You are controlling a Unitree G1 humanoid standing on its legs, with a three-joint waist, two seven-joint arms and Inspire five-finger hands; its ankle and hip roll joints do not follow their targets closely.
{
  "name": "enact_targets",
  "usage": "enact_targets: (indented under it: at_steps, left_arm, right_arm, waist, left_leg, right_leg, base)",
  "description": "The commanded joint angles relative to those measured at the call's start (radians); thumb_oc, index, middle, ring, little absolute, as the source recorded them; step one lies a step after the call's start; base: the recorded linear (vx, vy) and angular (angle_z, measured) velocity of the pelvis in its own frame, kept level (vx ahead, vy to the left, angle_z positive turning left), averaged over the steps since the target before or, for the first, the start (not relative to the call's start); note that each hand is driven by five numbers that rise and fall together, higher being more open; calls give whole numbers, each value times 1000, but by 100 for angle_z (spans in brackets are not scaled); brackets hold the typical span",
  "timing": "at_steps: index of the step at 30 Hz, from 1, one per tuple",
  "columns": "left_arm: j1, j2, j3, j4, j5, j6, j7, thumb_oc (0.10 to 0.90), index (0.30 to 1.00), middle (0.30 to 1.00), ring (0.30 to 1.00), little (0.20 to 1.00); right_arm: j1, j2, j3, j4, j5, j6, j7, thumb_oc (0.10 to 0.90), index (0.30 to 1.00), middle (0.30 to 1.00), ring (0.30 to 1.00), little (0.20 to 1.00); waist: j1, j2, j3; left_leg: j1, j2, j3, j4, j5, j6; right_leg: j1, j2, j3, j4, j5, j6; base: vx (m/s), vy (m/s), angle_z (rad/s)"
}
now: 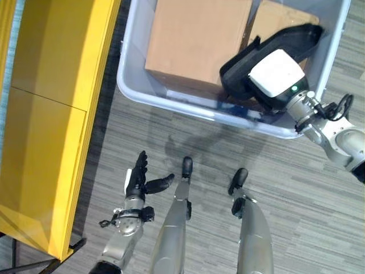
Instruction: Move parts from the plastic box to the shelf.
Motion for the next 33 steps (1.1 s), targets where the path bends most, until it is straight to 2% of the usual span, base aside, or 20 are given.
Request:
enact_targets:
  at_steps: [1,3,4,6,8,9,17,18,19,21,24,27,33]
  left_arm:
    - [-1,21,27,-32,40,-54,7,900,1000,1000,1000,1000]
    - [-10,17,38,-32,52,-50,3,900,1000,1000,1000,1000]
    - [-7,12,49,-28,64,-44,-4,900,1000,1000,1000,1000]
    - [0,16,54,-35,72,-40,-8,900,1000,1000,1000,1000]
    - [9,17,61,-40,89,-38,-18,900,1000,1000,1000,1000]
    - [20,17,67,-44,100,-35,-27,900,1000,1000,1000,1000]
    - [80,28,127,-110,191,-42,-35,900,1000,1000,1000,1000]
    - [85,30,126,-114,193,-40,-35,900,1000,1000,1000,1000]
    - [89,27,146,-135,225,-48,-10,900,1000,1000,1000,1000]
    - [99,33,156,-152,252,-51,0,900,1000,1000,1000,1000]
    - [106,63,213,-230,370,-61,60,900,1000,1000,1000,1000]
    - [109,77,237,-261,420,-63,86,900,1000,1000,1000,1000]
    - [64,173,289,-334,604,-70,164,900,1000,1000,1000,1000]
  right_arm:
    - [-61,-34,-223,-135,66,-32,-132,400,300,300,300,300]
    - [36,-7,-334,-202,75,-47,-156,400,300,300,300,300]
    - [117,18,-401,-257,71,-60,-157,400,300,300,300,300]
    - [165,29,-444,-278,73,-65,-156,400,300,300,300,300]
    - [239,50,-504,-312,84,-79,-155,400,300,300,300,300]
    - [300,76,-554,-344,96,-93,-157,400,300,300,300,300]
    - [483,170,-695,-463,131,-161,-143,400,300,300,300,300]
    - [490,172,-699,-467,131,-161,-141,400,300,300,300,300]
    - [519,215,-715,-480,171,-180,-138,400,300,300,300,300]
    - [545,245,-726,-494,196,-193,-133,400,300,300,300,300]
    - [597,305,-719,-494,270,-215,-95,400,300,300,300,300]
    - [620,321,-720,-500,312,-222,-72,400,300,300,300,300]
    - [649,337,-670,-478,434,-247,1,400,300,300,300,300]
  waist:
    - [-2,-23,6]
    - [-7,-23,6]
    - [-14,-25,-29]
    - [-15,-25,-48]
    - [-19,-29,-86]
    - [-25,-28,-123]
    - [-54,-35,-278]
    - [-52,-37,-279]
    - [-61,-34,-310]
    - [-62,-36,-325]
    - [-73,-35,-373]
    - [-78,-39,-389]
    - [-93,-43,-429]
  left_leg:
    - [149,-3,23,-18,-88,-9]
    - [206,-7,21,-30,-90,-9]
    - [241,-8,21,-48,-91,-10]
    - [253,-9,20,-54,-87,-8]
    - [286,-10,19,-73,-88,-7]
    - [318,-13,19,-85,-92,-5]
    - [424,-12,35,-107,-132,10]
    - [427,-12,36,-107,-133,10]
    - [447,-12,40,-108,-143,15]
    - [458,-11,45,-108,-149,16]
    - [496,-7,66,-109,-168,22]
    - [511,-2,77,-109,-176,22]
    - [551,5,99,-109,-197,18]
  right_leg:
    - [217,1,-13,-132,31,72]
    - [283,1,-18,-157,32,77]
    - [322,3,-21,-186,34,81]
    - [338,5,-27,-203,43,83]
    - [373,5,-32,-226,45,88]
    - [403,6,-32,-241,46,92]
    - [504,17,-13,-291,42,106]
    - [508,18,-12,-295,42,107]
    - [522,20,-1,-300,42,108]
    - [531,22,8,-307,42,108]
    - [554,27,34,-318,44,111]
    - [563,29,44,-320,43,111]
    - [588,35,64,-327,37,113]
  base:
    - [28,17,17]
    - [35,38,0]
    - [38,47,-10]
    - [53,37,10]
    - [88,48,4]
    - [123,54,-4]
    - [105,17,-4]
    - [114,9,-6]
    - [105,5,-7]
    - [101,0,-11]
    - [99,-7,-16]
    - [50,-12,-17]
    - [59,-16,-17]
